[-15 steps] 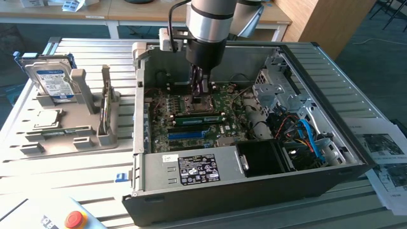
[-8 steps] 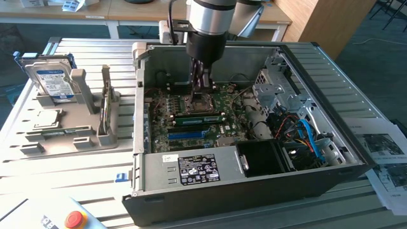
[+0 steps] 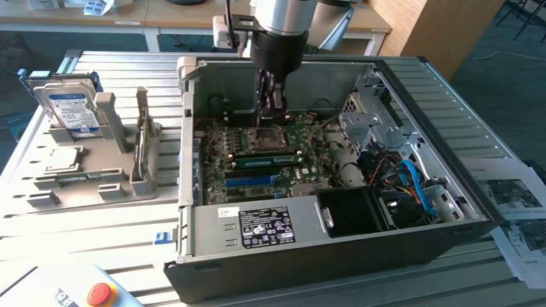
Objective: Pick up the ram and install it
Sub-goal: 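Press down the ram until it locks into place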
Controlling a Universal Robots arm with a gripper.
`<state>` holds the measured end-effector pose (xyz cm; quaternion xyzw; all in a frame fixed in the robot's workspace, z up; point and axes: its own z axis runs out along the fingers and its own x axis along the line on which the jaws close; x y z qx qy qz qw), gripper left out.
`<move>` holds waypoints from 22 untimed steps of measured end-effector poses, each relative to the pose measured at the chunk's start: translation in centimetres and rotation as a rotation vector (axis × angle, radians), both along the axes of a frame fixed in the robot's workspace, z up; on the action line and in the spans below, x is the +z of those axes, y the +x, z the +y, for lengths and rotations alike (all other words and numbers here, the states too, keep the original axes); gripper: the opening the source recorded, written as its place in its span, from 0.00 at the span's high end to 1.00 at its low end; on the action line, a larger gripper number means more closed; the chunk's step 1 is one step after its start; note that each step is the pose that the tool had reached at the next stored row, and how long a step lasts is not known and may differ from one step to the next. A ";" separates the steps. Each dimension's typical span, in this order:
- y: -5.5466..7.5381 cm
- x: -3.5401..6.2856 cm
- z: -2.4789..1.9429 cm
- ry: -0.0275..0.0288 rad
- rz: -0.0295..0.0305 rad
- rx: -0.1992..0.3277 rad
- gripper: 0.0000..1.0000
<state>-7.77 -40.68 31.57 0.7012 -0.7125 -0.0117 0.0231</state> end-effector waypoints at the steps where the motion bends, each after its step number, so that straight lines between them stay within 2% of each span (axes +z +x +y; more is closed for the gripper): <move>1: 0.0 0.19 0.00 -0.0003 -0.0001 0.000 0.90; 8: 0.0 1.25 0.00 -0.0020 0.0000 0.000 0.90; 16: 0.1 1.26 -0.01 -0.0022 0.0000 0.000 0.90; 22: 1.0 1.26 -0.13 -0.0020 0.0012 0.000 0.90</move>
